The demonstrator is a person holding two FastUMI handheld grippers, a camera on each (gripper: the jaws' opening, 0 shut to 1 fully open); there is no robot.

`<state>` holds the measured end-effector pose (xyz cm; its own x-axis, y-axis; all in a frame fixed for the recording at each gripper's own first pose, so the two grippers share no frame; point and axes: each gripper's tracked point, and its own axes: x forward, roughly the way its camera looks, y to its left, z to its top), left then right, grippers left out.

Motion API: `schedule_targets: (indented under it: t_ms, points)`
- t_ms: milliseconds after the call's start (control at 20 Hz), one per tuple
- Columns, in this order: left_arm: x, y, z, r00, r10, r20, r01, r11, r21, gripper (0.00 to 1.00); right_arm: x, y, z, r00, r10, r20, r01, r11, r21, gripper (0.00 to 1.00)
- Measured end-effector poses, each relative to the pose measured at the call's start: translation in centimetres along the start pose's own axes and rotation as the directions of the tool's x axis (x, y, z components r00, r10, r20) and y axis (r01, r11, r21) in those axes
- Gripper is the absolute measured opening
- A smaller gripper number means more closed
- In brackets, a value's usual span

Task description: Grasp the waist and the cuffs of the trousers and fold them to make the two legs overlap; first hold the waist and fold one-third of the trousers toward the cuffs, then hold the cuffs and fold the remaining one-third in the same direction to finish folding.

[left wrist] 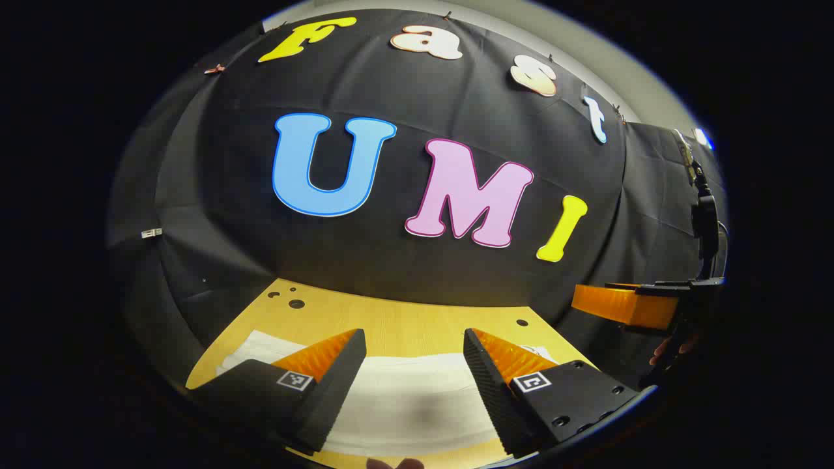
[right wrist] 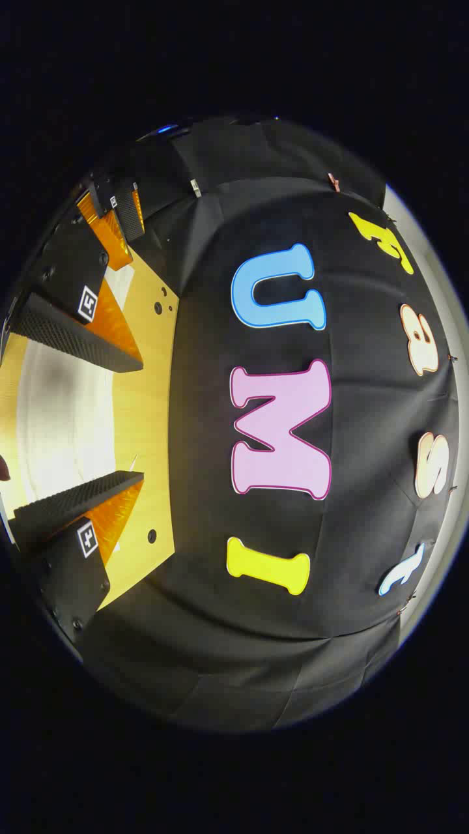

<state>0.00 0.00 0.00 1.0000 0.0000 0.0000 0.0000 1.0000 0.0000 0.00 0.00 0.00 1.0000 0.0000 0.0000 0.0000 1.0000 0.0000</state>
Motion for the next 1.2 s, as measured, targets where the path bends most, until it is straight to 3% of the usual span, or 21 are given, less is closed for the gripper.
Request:
schedule_targets:
  t_ms: [150, 800, 1000, 1200]
  points:
    - [-0.2, 0.2, -0.1, 1.0, 0.0, 0.003, 0.0, 1.0, 0.004, 0.95, -0.4, 0.8, 0.6, 0.999, 0.031, 0.036, -0.031, 0.999, -0.011, 0.94]
    - [-0.6, 0.7, -0.1, 1.0, -0.005, 0.025, 0.004, 0.999, 0.036, 0.95, -1.4, 0.3, 1.2, 0.993, 0.037, 0.111, -0.029, 0.997, -0.073, 0.98]
    - [-1.8, 3.0, -0.3, 0.998, 0.012, 0.063, -0.02, 0.99, 0.137, 0.95, -2.6, -2.1, 1.1, 0.985, 0.027, 0.169, -0.004, 0.99, -0.139, 0.98]
    - [-3.6, 6.0, -1.2, 0.996, 0.01, 0.093, -0.038, 0.951, 0.307, 0.95, -4.3, -7.4, -0.6, 0.978, -0.037, 0.208, 0.099, 0.951, -0.294, 0.98]
